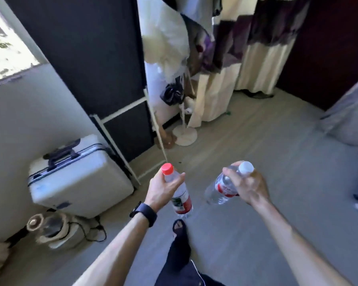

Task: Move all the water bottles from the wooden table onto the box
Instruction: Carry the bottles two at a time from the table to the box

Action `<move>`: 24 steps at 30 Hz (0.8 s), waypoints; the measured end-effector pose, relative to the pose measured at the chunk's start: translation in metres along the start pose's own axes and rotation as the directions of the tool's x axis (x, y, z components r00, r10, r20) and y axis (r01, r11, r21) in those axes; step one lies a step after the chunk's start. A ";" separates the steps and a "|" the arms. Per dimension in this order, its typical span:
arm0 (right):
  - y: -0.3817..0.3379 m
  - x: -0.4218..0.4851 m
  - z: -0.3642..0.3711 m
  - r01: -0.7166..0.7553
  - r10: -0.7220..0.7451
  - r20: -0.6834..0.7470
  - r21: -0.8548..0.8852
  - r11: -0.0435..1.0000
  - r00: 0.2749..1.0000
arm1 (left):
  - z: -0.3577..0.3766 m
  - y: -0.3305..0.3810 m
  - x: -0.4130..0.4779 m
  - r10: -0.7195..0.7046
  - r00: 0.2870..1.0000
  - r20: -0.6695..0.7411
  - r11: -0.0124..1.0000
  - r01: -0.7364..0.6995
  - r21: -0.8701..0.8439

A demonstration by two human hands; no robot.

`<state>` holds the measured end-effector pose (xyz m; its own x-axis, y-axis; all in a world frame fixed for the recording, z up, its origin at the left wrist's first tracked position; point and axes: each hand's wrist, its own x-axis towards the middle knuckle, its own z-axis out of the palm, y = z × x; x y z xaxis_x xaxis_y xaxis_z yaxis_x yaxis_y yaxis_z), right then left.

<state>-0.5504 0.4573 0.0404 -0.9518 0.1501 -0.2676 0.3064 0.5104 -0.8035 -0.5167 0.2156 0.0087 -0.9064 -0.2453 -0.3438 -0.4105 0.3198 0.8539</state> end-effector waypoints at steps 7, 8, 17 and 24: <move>0.029 0.086 -0.076 -0.198 0.214 -0.279 0.083 0.977 0.936 | 0.103 0.089 0.125 0.124 0.957 0.263 0.977 -0.164 0.137; 0.032 0.095 -0.086 -0.227 0.245 -0.307 0.094 0.969 0.920 | 0.118 0.102 0.141 0.131 0.946 0.296 0.973 -0.180 0.147; 0.078 0.160 -0.187 -0.368 0.456 -0.541 0.270 0.890 0.706 | 0.285 0.226 0.241 0.190 0.779 0.597 0.897 -0.385 0.217; 0.128 0.242 -0.276 -0.398 0.508 -0.572 0.316 0.861 0.644 | 0.426 0.286 0.277 0.191 0.661 0.726 0.828 -0.506 0.243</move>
<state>-0.7459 0.7926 0.0195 -0.4666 0.8403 -0.2760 0.6478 0.1122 -0.7535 -0.9280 0.6290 -0.0085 -0.7492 0.5635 -0.3481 0.0944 0.6110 0.7860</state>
